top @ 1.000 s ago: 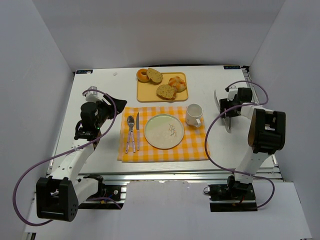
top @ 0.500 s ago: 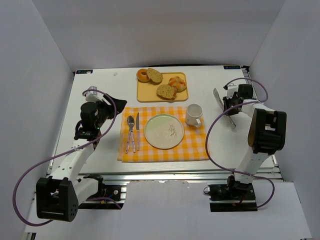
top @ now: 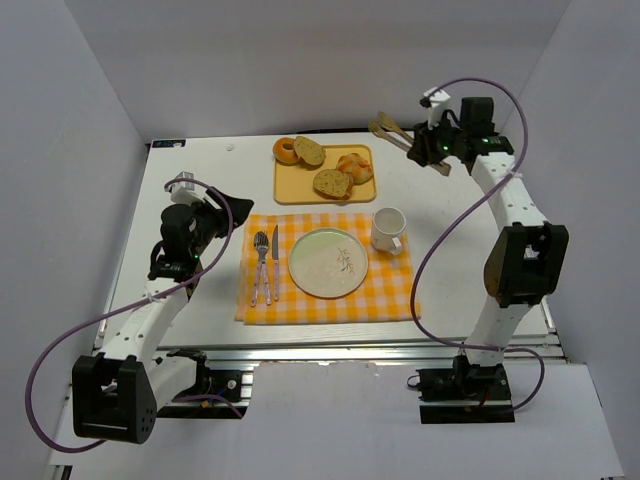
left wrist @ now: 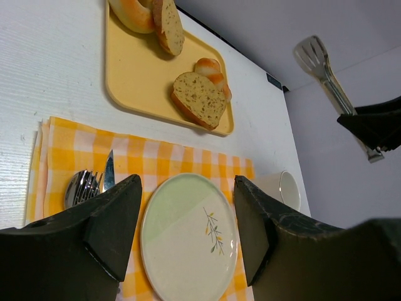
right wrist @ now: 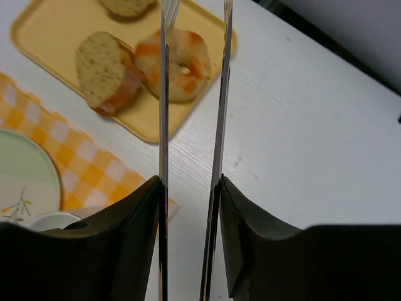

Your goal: Place the bread

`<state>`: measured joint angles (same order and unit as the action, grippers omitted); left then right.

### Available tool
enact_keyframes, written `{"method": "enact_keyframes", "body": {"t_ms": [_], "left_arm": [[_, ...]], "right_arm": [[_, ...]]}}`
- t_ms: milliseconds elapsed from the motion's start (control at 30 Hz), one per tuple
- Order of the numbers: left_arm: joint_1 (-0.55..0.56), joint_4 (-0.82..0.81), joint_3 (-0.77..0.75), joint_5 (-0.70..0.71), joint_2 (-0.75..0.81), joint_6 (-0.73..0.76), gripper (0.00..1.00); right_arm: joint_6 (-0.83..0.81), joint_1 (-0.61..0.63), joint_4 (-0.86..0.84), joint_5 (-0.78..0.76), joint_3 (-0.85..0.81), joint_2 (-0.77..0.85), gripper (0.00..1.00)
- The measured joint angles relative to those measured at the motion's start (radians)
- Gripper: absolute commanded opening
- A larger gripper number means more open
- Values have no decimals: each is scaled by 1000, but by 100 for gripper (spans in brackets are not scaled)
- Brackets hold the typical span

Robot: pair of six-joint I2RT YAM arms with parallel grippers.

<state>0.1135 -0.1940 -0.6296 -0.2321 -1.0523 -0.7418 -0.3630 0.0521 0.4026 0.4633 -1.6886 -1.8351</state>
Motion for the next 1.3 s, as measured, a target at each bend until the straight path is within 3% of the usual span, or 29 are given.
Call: {"method": "enact_keyframes", "body": {"t_ms": [300,700,1300], "left_arm": [[0,6,0,4,19,0,70],[0,14,1,9,32,1,70],[0,27,2,15,61,2,70]], "right_arm": [[-27,187,62,-3,-189,-133,47],[-94,399,74,-217,-246,-299,46],[-145,457,-18,-395,-253,-364,47]]}}
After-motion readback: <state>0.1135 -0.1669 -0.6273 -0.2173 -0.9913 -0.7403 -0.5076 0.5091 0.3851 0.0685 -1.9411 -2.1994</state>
